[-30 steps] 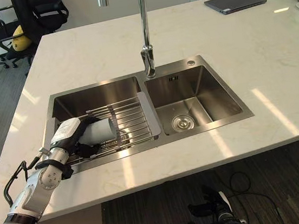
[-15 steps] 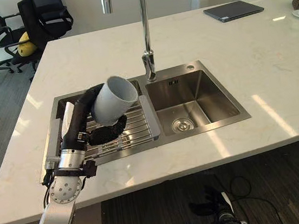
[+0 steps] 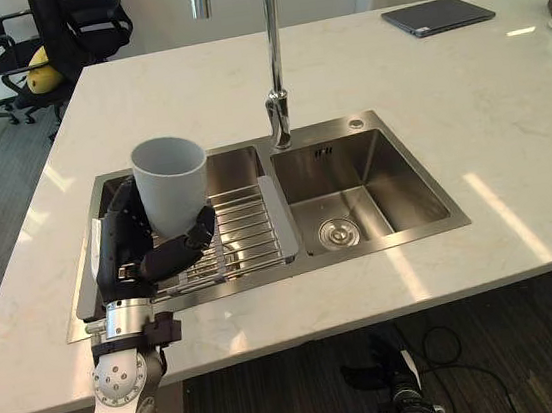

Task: Walk over to the sink, pick up the cup, carry it to the dishwasher, place the cup inside the dishwasher, then close the dishwasher door

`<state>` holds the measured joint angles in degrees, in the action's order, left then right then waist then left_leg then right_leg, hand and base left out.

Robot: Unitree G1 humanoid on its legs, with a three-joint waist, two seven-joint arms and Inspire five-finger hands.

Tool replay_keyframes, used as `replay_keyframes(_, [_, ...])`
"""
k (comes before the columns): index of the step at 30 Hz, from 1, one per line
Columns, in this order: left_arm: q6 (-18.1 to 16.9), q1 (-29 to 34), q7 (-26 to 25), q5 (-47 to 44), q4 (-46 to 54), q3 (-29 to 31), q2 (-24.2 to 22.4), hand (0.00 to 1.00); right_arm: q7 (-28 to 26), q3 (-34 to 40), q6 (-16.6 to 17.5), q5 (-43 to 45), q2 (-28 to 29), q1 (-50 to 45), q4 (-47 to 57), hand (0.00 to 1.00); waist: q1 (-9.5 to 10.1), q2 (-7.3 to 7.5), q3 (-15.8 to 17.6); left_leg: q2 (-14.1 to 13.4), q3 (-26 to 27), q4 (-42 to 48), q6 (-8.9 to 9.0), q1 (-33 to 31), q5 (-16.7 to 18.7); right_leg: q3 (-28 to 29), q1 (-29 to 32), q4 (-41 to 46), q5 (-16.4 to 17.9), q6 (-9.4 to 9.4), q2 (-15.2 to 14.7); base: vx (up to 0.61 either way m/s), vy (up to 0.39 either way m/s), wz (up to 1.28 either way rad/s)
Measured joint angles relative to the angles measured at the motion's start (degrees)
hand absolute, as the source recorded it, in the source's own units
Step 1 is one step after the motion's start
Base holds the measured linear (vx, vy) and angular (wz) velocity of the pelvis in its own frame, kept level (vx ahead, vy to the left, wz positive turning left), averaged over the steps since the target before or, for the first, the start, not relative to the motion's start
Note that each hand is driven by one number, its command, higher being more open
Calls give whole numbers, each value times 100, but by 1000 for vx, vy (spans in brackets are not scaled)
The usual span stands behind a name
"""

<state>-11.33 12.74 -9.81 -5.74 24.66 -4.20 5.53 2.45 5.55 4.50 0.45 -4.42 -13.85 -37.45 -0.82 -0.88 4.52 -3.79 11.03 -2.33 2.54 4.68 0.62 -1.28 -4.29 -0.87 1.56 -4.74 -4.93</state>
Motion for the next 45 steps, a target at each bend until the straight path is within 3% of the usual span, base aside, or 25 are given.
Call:
replay_keyframes(7, [-11, 91, -82, -108, 195, 29, -137, 30, 44, 10, 0, 1, 25, 177, 362, 90, 8, 127, 200, -28, 305, 662, -49, -355, 334, 358, 718, 1045, 329, -75, -35, -33, 9, -23])
replay_keyframes(11, [-11, -49, -121, -108, 241, -132, -139, 30, 184, 11, 3, 0, 11, 234, 636, 90, -14, 187, 407, -15, 254, 1243, -181, -647, 567, 163, 949, 1545, 364, -120, -134, -87, 27, 4])
replay_keyframes(12, [-16, -102, -110, -107, 244, -153, -122, 30, 220, 14, 4, 0, 9, 243, 674, 90, 3, 193, 407, -3, 215, 1319, -232, -769, 598, 141, 910, 1444, 357, -261, -193, -108, 48, 24])
replay_keyframes(13, [-28, -134, -106, -109, 248, -143, -141, 30, 232, 9, 5, 0, 8, 271, 686, 90, 35, 182, 410, -9, 224, 1357, -278, -827, 611, 145, 932, 1548, 495, -331, -217, -108, 17, 37])
replay_keyframes(14, [-41, -152, -91, -109, 199, -121, -114, 30, 243, -85, 3, 1, 5, 313, 691, 90, 80, 184, 440, 20, 114, 1487, -306, -938, 592, 119, 1025, 2559, 1044, -393, -237, -67, -16, 35])
replay_keyframes(15, [-41, -105, -99, -110, 198, -107, -119, 30, 236, -164, 9, 0, -2, 316, 692, 90, 144, 202, 429, 50, 63, 1536, -309, -991, 579, 74, 929, 2865, 1251, -442, -219, -52, -41, 38])
replay_keyframes(17, [-49, -65, -125, -111, 200, -71, -140, 30, 236, -259, 28, 0, -21, 432, 695, 90, 342, 246, 398, 114, 19, 1701, -302, -1276, 532, 3, 750, 2485, 1470, -313, -195, -42, -88, 20])
replay_keyframes(18, [-47, -61, -127, -110, 194, -87, -158, 30, 243, -280, 32, 2, -64, 554, 696, 90, 433, 193, 368, 136, -56, 1712, -281, -1566, 396, -36, 704, 1886, 1460, -177, -147, -97, -121, 37])
replay_keyframes(19, [-31, -55, -117, -109, 179, -145, -246, 30, 255, -280, 31, 4, -134, 682, 690, 90, 434, 38, 401, 70, -215, 1650, -265, -1734, 245, -156, 691, 1576, 1231, -11, -27, -120, -92, 46])
replay_keyframes(21, [-23, -51, -110, -113, 141, -375, -289, 30, 291, -282, 32, 61, -157, 824, 688, 90, 437, -126, 559, -34, -558, 1561, -168, -1790, 31, -487, 390, 1095, 932, 147, 189, -147, -102, 72])
replay_keyframes(24, [-16, -21, -106, -175, 108, -641, -192, 30, 343, -320, 54, 75, -156, 821, 684, 90, 428, -155, 579, -128, -804, 1677, 1, -1778, -121, -729, 161, 1096, 894, 283, 386, -159, -132, 60])
replay_keyframes(26, [-24, -56, -64, -232, 107, -724, -118, 30, 445, -261, 130, 183, -160, 853, 696, 90, 333, -119, 583, -35, -1014, 1332, 164, -1774, -593, -1039, 195, 1110, 901, 435, 293, -283, -115, 79])
replay_keyframes(27, [-31, -66, 14, -258, 111, -822, -125, 30, 477, -174, 135, 240, -139, 860, 712, 90, 269, -71, 606, -19, -881, 1562, 59, -1867, -418, -1265, 306, 1150, 873, 480, 198, -292, -90, 81])
replay_keyframes(28, [-32, -71, 50, -272, 110, -926, -119, 30, 516, -129, 134, 275, -165, 855, 712, 90, 255, -107, 583, -39, -713, 2098, -67, -1888, -14, -1376, 353, 1181, 830, 496, 131, -208, -59, 71])
replay_keyframes(31, [-43, -243, 125, -391, -109, -1127, -148, 30, 525, -135, 134, 284, -185, 767, 748, 90, 110, -124, 552, -274, -261, 2660, -63, -1342, 690, -1706, 350, 1149, 709, 446, -32, -131, 24, 62])
replay_keyframes(32, [-43, -297, 129, -396, -177, -1174, -169, 30, 524, -133, 134, 284, -186, 725, 775, 90, 93, -144, 530, -310, -230, 2554, -48, -1175, 722, -1767, 350, 1132, 684, 427, -40, -92, 98, 60])
replay_keyframes(33, [-41, -393, 136, -435, -307, -1294, -230, 30, 542, -127, 134, 284, -190, 613, 883, 90, 66, -309, 422, -365, -246, 1940, -3, -713, 687, -1873, 384, 1089, 639, 365, -13, -59, 110, 44])
replay_keyframes(35, [-41, -483, 125, -434, -338, -1397, -283, 30, 561, -123, 133, 283, -180, 631, 919, 90, -11, -468, 316, -373, -251, 1031, 90, -455, 670, -2038, 531, 1096, 577, 263, 12, -76, 202, 44])
replay_keyframes(39, [-17, -525, 76, -441, -533, -1320, -83, 30, 505, -168, 122, 284, 236, 646, 911, 90, 43, -276, 241, -145, -251, 943, 115, -348, 595, -2024, 422, 1023, 448, 121, -173, -38, 155, 11])
replay_keyframes(45, [-21, -356, 74, -443, -531, -1311, -72, 30, 457, -383, 122, 280, 254, 642, 900, 90, 147, -230, 95, -61, -355, 822, 6, -316, 506, -2140, 321, 930, 384, 75, -223, -29, 37, 12])
